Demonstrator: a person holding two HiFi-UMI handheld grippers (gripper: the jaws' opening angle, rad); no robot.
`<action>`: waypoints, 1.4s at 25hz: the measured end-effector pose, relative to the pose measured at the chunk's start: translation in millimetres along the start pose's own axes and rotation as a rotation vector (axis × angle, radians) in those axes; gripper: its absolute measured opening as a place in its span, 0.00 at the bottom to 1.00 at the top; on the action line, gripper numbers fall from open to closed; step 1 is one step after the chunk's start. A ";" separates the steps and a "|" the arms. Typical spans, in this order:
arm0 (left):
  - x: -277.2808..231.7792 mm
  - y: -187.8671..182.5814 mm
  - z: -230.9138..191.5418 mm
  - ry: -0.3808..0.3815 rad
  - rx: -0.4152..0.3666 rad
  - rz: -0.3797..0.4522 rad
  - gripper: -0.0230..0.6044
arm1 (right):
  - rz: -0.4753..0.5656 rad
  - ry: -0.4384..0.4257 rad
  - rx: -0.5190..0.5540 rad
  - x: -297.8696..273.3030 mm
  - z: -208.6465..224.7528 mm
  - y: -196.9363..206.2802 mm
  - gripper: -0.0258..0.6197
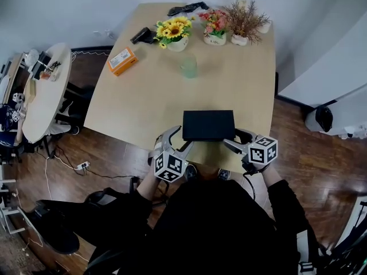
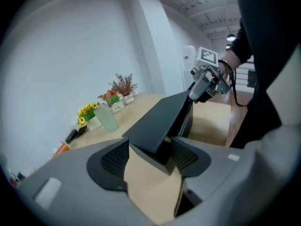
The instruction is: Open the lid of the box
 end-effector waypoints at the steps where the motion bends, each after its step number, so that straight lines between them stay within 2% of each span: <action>1: 0.3 -2.5 -1.0 -0.018 -0.067 -0.001 0.42 | 0.002 -0.005 -0.009 0.2 -0.8 0.0 0.52; 4: -3.3 -5.0 1.7 -0.043 -0.264 -0.022 0.24 | 0.016 -0.011 -0.028 1.2 -0.8 -2.5 0.52; 5: -3.8 -5.3 2.3 -0.049 -0.310 -0.031 0.21 | 0.020 -0.007 -0.017 1.8 -0.9 -3.7 0.52; 7: -0.3 -10.0 -1.3 -0.061 -0.339 -0.030 0.18 | 0.024 0.010 0.049 3.9 -3.6 -5.4 0.52; 9: 5.7 -22.4 -13.8 -0.075 -0.298 -0.004 0.14 | 0.019 0.045 0.140 6.5 -7.3 -4.9 0.52; 11: 9.2 -38.4 -31.7 -0.063 -0.211 0.020 0.11 | 0.027 0.090 0.206 8.7 -9.3 -4.5 0.49; 13: 9.2 -51.0 -47.6 -0.014 -0.127 0.032 0.11 | 0.056 0.145 0.236 10.3 -8.3 -6.8 0.43; 15: 7.1 -58.9 -59.3 0.033 -0.086 0.037 0.11 | 0.078 0.200 0.256 10.3 -5.1 -9.3 0.39; 18: 1.1 -66.4 -73.8 0.086 -0.045 0.048 0.11 | 0.043 0.240 0.284 5.4 0.1 -7.0 0.38; 19: -1.7 -68.1 -79.1 0.102 -0.021 0.056 0.12 | 0.018 0.252 0.302 3.5 2.2 -4.5 0.35; 21: -7.7 -69.0 -89.9 0.135 0.049 0.076 0.12 | -0.012 0.272 0.330 1.8 5.4 -0.2 0.27; 23: -14.5 -67.1 -100.5 0.179 0.168 0.109 0.13 | -0.010 0.284 0.323 2.6 6.9 0.7 0.21; 28: -41.1 -56.5 -127.6 0.306 0.589 0.208 0.13 | -0.007 0.285 0.301 3.5 8.8 0.5 0.20; 30: -53.1 -48.7 -135.3 0.339 0.724 0.230 0.11 | -0.015 0.285 0.301 3.2 9.5 0.7 0.20; 32: -64.6 -37.8 -141.3 0.352 0.821 0.229 0.09 | -0.020 0.284 0.300 3.0 9.2 1.1 0.20; 35: -79.7 -21.0 -148.9 0.342 0.915 0.207 0.10 | -0.022 0.283 0.287 1.3 9.0 0.2 0.19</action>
Point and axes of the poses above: the fingertips, and each gripper's own axes: x backward along the fingers, z to its right, y out of its underside, the point moved 3 cm from there along x, backward along the fingers
